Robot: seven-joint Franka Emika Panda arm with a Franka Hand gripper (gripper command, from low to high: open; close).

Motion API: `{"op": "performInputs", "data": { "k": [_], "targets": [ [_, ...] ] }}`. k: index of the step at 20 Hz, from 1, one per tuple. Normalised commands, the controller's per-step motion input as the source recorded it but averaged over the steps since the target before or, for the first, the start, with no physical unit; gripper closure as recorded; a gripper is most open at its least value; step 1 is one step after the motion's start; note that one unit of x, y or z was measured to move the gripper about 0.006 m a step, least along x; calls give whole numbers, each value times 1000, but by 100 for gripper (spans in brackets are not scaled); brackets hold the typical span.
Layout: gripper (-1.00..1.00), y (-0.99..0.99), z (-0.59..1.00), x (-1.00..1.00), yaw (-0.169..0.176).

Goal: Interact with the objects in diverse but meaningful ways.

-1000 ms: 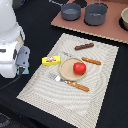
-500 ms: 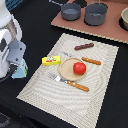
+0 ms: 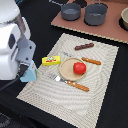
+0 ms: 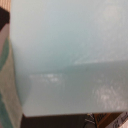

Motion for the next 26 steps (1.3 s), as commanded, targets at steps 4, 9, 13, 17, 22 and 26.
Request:
{"op": "performInputs", "data": {
  "k": [4,9,13,17,22,26],
  "targets": [
    [100,-181,190,929,-53],
    [100,-184,115,925,-53],
    [100,-156,172,941,-57],
    [100,-136,86,913,-67],
    [100,-22,0,870,-83],
    [100,0,0,861,-76]
  ]
}}
